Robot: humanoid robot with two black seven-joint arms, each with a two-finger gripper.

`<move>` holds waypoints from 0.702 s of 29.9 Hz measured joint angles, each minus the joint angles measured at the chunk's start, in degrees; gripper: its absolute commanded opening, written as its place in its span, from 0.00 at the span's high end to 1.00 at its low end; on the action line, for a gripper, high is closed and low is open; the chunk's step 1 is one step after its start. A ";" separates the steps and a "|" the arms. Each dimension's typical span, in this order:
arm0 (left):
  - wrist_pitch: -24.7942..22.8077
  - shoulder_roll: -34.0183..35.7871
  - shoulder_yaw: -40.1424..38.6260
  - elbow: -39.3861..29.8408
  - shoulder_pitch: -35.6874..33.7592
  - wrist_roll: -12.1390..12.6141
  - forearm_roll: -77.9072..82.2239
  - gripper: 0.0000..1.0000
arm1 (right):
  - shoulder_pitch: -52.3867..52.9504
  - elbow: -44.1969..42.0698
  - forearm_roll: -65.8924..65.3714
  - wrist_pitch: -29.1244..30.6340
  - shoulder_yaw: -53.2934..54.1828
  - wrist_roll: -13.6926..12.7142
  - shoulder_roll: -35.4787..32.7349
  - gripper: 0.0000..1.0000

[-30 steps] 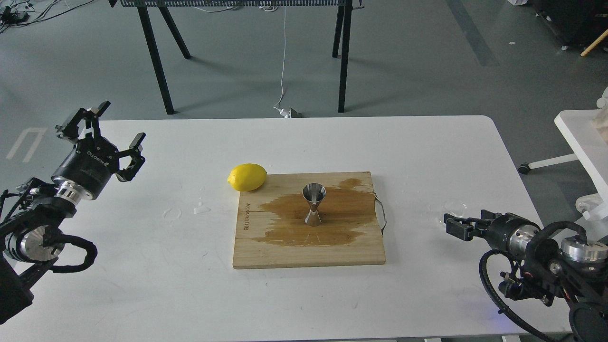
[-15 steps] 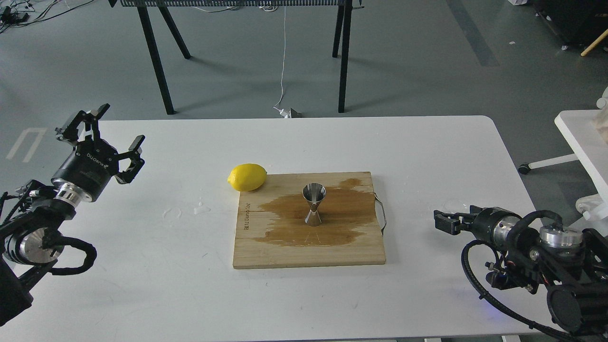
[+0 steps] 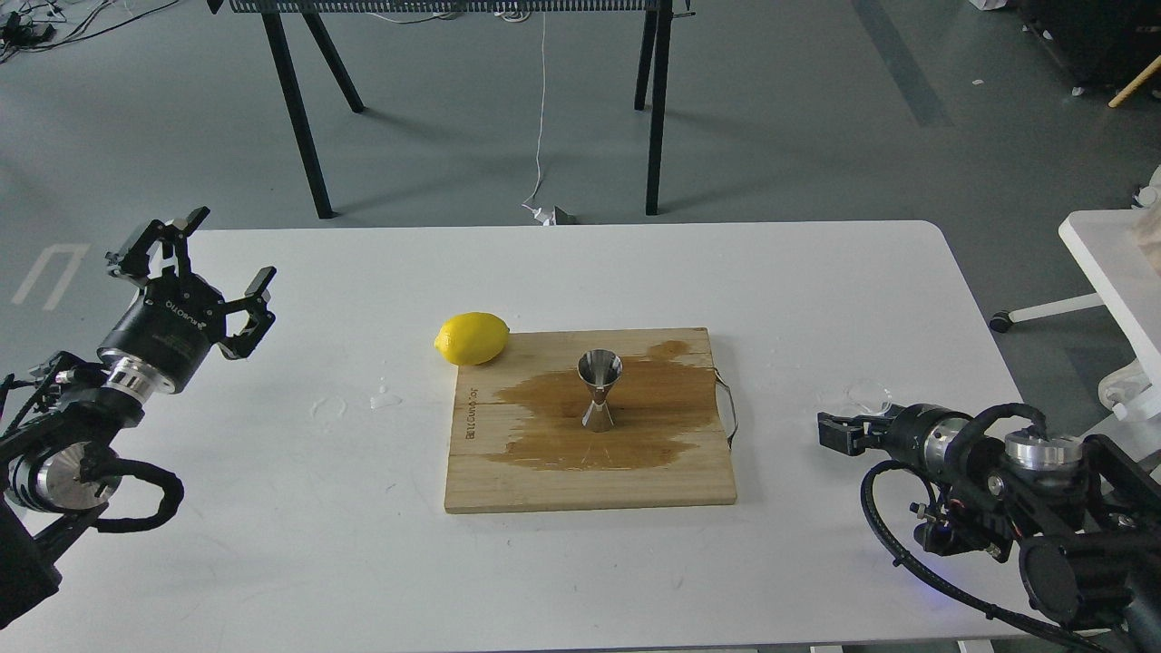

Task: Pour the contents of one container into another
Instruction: 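Reach the right gripper to the small clear glass cup and grasp it, then lift the glass cup with the right gripper and move it above the jigger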

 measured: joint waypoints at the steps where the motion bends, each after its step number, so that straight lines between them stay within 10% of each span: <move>1: 0.00 -0.03 0.02 0.00 0.00 0.00 0.00 0.08 | 0.01 -0.01 -0.08 0.00 0.00 -0.03 0.01 0.18; 21: 0.00 -0.58 0.17 1.49 0.08 0.00 0.00 0.08 | 0.00 0.67 -0.25 0.00 -0.03 -0.07 -0.06 0.40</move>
